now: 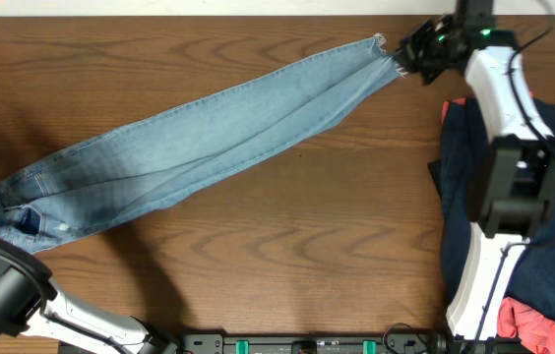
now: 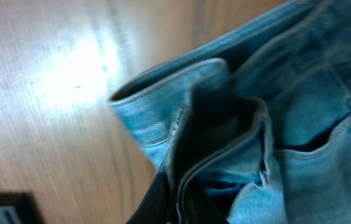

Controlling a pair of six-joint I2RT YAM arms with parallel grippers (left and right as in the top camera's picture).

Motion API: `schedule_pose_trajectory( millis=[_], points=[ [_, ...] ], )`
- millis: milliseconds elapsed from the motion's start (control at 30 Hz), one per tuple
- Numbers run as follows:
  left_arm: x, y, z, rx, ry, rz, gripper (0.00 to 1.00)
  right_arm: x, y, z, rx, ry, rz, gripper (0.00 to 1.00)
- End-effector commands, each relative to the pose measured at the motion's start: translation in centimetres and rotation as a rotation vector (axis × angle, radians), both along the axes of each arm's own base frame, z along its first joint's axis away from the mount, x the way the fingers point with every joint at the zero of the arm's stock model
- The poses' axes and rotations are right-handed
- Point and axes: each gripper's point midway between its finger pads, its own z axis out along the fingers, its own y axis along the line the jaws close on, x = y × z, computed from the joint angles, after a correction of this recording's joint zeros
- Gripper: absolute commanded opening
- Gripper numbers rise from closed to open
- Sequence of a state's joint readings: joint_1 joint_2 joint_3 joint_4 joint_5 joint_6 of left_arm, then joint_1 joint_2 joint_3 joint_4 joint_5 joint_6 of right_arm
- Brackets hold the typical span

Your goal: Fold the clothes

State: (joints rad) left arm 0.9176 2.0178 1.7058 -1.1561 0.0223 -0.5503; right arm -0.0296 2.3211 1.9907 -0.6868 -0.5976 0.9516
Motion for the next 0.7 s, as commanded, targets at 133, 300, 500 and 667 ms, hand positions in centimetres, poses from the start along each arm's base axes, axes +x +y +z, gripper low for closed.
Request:
schedule_pose_trajectory(
  millis=[133,300,500,667],
  points=[
    [-0.3,-1.5,1.6,-0.009,0.018,-0.017,0.06,-1.3,3.4,3.7,-0.052,-0.206,0.281,0.01],
    [-3.7,-2.8,5.1,-0.032,0.035,0.016,0.06,-4.5,1.0,8.7,-0.242,-0.254,0.330,0.01],
    [-11.0,-4.2,10.5,0.000,0.061,0.179,0.06,-11.9,-4.3,16.6,-0.519,-0.168,0.140,0.01],
    [-14.9,-4.0,12.2,0.053,0.101,0.266,0.06,-15.8,-5.8,18.7,-0.548,-0.089,0.029,0.01]
  ],
)
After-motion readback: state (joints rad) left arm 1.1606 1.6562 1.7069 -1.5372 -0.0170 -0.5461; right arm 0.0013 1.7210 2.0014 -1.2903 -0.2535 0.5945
